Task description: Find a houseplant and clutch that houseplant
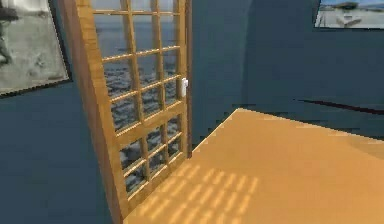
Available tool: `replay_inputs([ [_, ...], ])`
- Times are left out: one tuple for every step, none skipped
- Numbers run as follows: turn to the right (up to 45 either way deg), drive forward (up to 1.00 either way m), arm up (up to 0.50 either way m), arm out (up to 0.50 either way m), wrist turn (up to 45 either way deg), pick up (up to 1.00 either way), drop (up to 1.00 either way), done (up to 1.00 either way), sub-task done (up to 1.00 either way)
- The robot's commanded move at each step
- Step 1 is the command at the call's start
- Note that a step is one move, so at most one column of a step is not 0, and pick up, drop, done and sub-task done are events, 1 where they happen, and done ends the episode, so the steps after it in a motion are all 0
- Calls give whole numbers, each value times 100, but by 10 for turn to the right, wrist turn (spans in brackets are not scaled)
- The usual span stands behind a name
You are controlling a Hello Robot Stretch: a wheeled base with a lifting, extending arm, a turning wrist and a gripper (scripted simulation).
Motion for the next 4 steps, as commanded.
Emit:
replay_inputs([
  [-180,0,0,0,0,0,0,0,0],
  [0,20,0,0,0,0,0,0,0],
  [0,30,0,0,0,0,0,0,0],
  [-450,0,0,0,0,0,0,0,0],
])
